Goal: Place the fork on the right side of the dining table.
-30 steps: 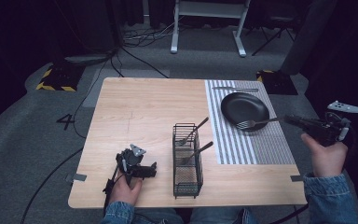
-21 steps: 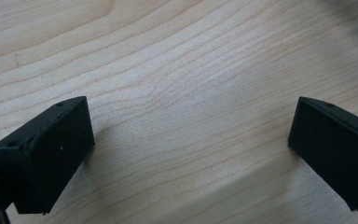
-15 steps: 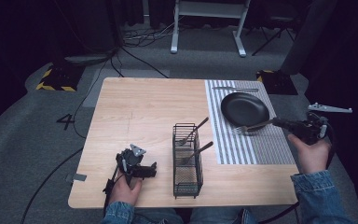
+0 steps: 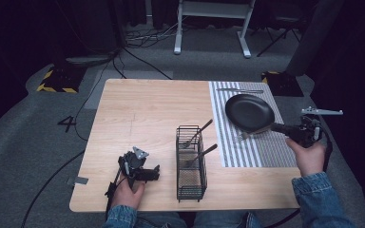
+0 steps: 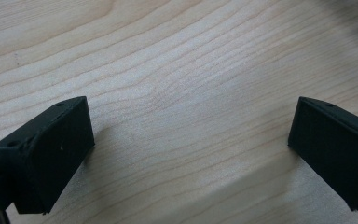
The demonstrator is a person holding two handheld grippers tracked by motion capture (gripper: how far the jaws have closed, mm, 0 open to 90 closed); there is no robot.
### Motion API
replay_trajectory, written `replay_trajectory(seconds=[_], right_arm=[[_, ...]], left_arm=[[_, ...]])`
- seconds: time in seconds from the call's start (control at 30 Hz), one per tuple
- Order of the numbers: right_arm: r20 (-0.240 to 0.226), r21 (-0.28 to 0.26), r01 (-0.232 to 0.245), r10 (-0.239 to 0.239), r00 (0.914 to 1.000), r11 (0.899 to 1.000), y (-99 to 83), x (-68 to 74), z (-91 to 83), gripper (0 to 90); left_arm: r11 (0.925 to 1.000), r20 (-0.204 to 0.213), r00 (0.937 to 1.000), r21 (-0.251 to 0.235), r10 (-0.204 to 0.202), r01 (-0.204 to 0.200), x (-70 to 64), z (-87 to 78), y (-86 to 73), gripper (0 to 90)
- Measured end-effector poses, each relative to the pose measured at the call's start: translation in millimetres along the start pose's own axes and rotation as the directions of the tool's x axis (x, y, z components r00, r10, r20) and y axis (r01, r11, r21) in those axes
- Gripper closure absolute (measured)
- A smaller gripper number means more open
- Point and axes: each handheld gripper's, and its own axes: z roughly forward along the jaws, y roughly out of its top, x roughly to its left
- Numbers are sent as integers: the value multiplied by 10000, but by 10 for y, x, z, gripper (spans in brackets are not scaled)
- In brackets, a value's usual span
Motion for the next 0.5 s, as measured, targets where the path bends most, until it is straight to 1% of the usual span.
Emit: replay_trajectory(seconds=[0.37,0.5], right_arm=[[-88,258,77,-75,9999,9996,-44,39,135,870],[-92,294,89,-86,9999,9995,-50,39,156,870]], left_arm=[[10000,-1,10000,1,-1,1,0,0,0,2],[10000,-2,10000,1,-2,2,0,0,0,2]])
